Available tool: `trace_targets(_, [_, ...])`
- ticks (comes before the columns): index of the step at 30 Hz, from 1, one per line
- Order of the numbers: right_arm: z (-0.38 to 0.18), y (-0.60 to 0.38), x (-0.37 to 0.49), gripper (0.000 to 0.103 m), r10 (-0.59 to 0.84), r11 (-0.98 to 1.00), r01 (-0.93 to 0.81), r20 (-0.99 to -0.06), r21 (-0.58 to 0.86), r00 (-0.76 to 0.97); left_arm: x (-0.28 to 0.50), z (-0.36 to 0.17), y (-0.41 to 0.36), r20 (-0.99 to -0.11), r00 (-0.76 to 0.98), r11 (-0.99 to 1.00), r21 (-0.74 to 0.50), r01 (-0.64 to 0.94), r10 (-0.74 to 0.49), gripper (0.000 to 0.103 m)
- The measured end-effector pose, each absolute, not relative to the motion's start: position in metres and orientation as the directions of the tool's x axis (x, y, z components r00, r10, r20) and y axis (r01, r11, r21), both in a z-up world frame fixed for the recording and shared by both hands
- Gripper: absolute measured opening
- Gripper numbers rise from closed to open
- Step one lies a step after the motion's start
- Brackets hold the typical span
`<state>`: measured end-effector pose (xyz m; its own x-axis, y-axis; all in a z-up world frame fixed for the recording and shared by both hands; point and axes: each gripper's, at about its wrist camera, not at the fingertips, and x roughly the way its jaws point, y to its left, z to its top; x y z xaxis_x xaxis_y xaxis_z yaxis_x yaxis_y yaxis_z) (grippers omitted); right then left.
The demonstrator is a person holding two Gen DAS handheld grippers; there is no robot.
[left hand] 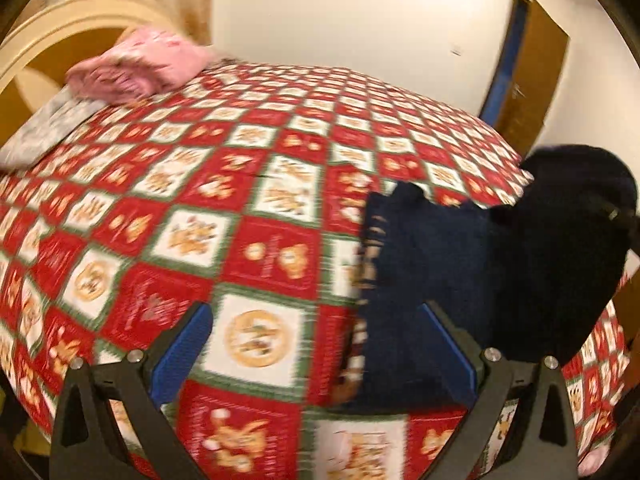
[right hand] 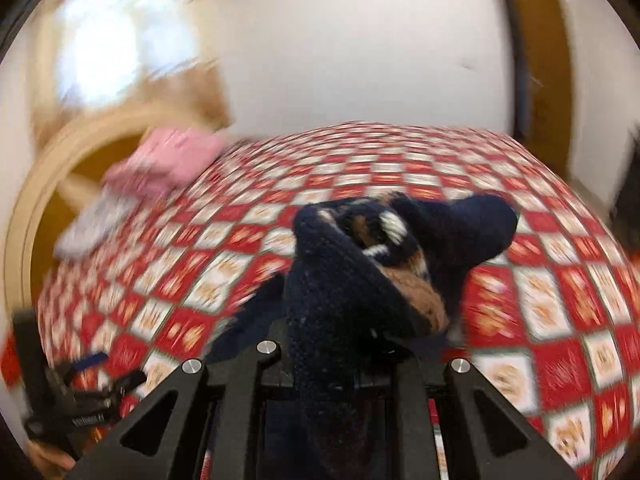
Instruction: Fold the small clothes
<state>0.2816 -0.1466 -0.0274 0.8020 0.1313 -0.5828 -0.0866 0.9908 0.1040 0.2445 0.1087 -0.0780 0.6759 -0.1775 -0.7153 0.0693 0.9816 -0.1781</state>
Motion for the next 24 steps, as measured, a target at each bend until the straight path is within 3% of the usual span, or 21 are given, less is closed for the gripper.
trace_targets(6, [-0.129,-0.024,0.264,0.017,0.2,0.945,-0.323,-0.683,-0.055,0.703,0.236,-0.093,0.134,-0.727,0.673,0.989,-0.141,0.042,-0.133,0.103])
trace_targets(8, [-0.161,-0.014,0.256,0.017,0.172,0.943,-0.323,-0.708,-0.084,0.685,0.238,-0.098,0.137,-0.735,0.667,0.991,-0.13,0.041,-0.124,0.103])
trace_targets(13, [-0.167,-0.017,0.248,0.02,0.161,0.945,-0.308,-0.67,-0.107,0.725,0.242,-0.108,0.138,-0.747,0.649,0.987,-0.157,0.039,-0.145,0.103])
trace_targets(15, [-0.167,-0.022,0.252,0.025,0.178,0.949,-0.307,-0.678,-0.073,0.713,0.241,-0.108,0.135,-0.746,0.648,0.985,-0.166,0.045,-0.156,0.103])
trace_targets(17, [-0.165,-0.02,0.251,0.047,0.205,0.942,-0.329,-0.676,-0.058,0.708,0.24,-0.107,0.131,-0.744,0.65,0.986,-0.159,0.054,-0.156,0.103])
trace_targets(20, [-0.156,-0.018,0.242,0.062,0.312,0.92,-0.388,-0.684,0.046,0.66,0.237,-0.103,0.127,-0.743,0.655,0.989,-0.133,0.059,-0.14,0.103])
trace_targets(24, [-0.135,-0.033,0.211,0.065,0.487,0.855,-0.475,-0.641,0.21,0.593,0.237,-0.092,0.132,-0.729,0.671,0.989,-0.137,0.051,-0.136,0.103])
